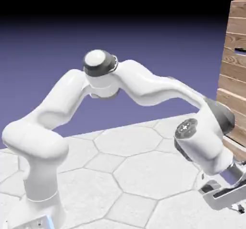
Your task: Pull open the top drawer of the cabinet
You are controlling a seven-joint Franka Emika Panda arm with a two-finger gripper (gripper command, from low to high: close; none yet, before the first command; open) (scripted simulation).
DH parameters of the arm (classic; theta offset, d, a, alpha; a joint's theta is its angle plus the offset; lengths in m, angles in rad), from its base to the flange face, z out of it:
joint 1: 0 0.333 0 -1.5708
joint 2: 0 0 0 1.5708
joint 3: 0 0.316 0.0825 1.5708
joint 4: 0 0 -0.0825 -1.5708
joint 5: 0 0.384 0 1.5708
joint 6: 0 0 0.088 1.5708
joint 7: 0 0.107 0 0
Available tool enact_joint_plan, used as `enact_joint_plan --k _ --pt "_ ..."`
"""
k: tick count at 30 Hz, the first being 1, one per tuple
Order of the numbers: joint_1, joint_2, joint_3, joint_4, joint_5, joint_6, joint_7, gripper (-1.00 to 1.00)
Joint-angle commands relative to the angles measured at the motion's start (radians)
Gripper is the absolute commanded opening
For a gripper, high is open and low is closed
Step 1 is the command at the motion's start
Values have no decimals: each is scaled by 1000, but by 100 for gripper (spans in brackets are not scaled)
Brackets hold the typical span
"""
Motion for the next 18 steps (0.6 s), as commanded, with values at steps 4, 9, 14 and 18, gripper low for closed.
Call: enact_joint_plan --k 4,9,14,18 --pt "55 141 -130 68 174 -53 42 0" --pt "124 317 -293 153 391 -119 95 0" --pt "192 493 -455 238 609 -185 147 0" --pt "232 596 -551 287 736 -224 178 0"
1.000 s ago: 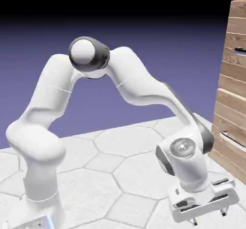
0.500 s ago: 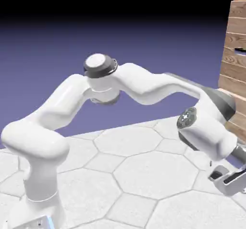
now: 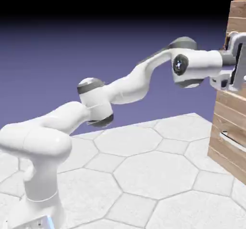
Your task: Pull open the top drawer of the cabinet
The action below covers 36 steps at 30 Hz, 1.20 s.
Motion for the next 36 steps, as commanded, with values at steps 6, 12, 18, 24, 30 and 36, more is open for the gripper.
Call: enact_joint_plan --k 6,12,18,24,30,36 --pt "-116 -29 5 217 5 98 37 0" --pt "-70 -17 4 131 5 59 22 -100" --pt "46 12 -4 -86 -5 -39 -12 -100" --pt "163 39 -21 -303 -29 -140 -43 -100" --pt "280 67 -54 -521 -72 -241 -70 -100" --pt "368 92 -94 -684 -121 -319 -88 100"
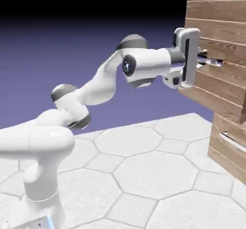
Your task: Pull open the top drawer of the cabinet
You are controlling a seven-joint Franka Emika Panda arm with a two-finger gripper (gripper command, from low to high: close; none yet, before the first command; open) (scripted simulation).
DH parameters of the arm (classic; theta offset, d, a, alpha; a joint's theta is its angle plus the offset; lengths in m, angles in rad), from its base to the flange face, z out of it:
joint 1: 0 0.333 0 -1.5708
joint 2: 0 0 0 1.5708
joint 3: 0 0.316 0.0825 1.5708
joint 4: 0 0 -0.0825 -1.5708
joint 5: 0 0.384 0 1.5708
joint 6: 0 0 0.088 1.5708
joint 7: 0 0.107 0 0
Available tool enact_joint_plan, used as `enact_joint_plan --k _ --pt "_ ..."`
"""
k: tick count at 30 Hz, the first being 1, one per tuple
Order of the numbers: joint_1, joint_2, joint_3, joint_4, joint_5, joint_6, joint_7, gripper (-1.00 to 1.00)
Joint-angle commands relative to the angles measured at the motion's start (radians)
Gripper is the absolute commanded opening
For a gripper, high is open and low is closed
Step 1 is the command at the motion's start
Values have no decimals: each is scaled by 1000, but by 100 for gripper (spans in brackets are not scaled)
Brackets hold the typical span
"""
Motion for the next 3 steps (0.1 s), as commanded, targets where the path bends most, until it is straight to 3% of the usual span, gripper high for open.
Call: enact_joint_plan --k 1,3 --pt "0 0 0 0 0 0 0 100" --pt "40 10 -27 -72 -33 -34 -10 100"
